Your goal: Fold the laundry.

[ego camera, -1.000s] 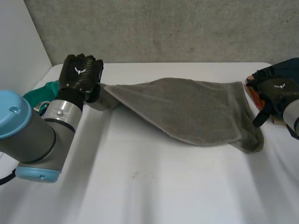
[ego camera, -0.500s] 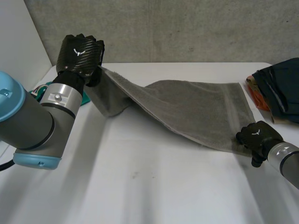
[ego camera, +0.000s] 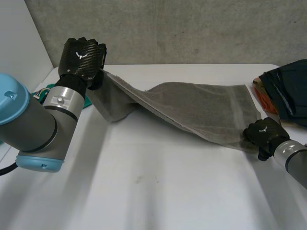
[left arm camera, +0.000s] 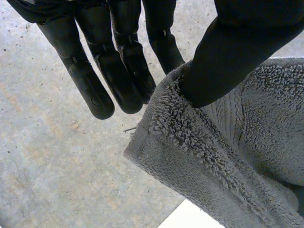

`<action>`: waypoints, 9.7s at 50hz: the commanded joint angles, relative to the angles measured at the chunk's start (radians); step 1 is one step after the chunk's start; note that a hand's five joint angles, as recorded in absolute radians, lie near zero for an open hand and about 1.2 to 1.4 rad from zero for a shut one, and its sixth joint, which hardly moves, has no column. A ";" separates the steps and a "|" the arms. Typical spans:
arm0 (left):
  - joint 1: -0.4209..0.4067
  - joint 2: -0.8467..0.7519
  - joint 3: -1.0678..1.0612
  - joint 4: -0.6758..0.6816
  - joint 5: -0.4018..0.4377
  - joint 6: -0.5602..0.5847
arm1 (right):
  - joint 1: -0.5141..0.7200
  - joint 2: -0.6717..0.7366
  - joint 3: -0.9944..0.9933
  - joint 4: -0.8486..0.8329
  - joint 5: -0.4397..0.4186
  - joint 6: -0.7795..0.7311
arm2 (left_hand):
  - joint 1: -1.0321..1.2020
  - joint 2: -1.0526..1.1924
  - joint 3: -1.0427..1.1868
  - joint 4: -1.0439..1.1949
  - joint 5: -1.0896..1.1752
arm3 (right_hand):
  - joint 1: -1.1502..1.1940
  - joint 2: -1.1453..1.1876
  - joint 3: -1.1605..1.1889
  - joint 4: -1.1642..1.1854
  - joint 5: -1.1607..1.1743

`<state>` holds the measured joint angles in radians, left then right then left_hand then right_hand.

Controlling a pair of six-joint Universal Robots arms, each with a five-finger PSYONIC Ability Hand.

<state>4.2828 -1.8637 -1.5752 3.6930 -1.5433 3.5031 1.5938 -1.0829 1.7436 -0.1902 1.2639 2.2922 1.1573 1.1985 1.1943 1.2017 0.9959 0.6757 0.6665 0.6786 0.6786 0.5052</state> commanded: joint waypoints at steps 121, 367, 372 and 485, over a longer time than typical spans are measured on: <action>-0.054 -0.062 -0.103 -0.123 -0.115 0.252 | -0.417 -0.074 -0.029 -0.121 0.132 -0.230 | -0.956 -0.997 -0.993 -1.000 -0.969 | 0.721 0.730 0.718 0.718 0.717; -0.195 0.008 0.287 -0.446 0.371 -0.274 | -0.363 0.397 -0.743 -0.690 -0.368 0.954 | -0.882 -0.923 -0.919 -0.927 -0.895 | 0.721 0.730 0.718 0.718 0.717; -0.196 -0.006 0.274 -0.446 0.371 -0.273 | -0.437 0.520 -0.754 -0.712 -0.474 0.941 | -0.882 -0.923 -0.919 -0.927 -0.895 | 0.721 0.730 0.718 0.718 0.717; 0.474 -0.520 0.419 -0.005 0.236 0.289 | 0.095 -0.295 0.255 -0.261 -0.236 0.234 | 0.239 0.198 0.202 0.195 0.226 | -0.501 -0.492 -0.504 -0.504 -0.505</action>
<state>4.8087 -2.5394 -1.0410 3.5706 -1.2545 3.8555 1.7117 -1.3665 1.9998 -0.4481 1.0253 2.5178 1.1724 1.1929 1.1878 1.1968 0.9783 0.2315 0.2142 0.2116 0.2153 0.0439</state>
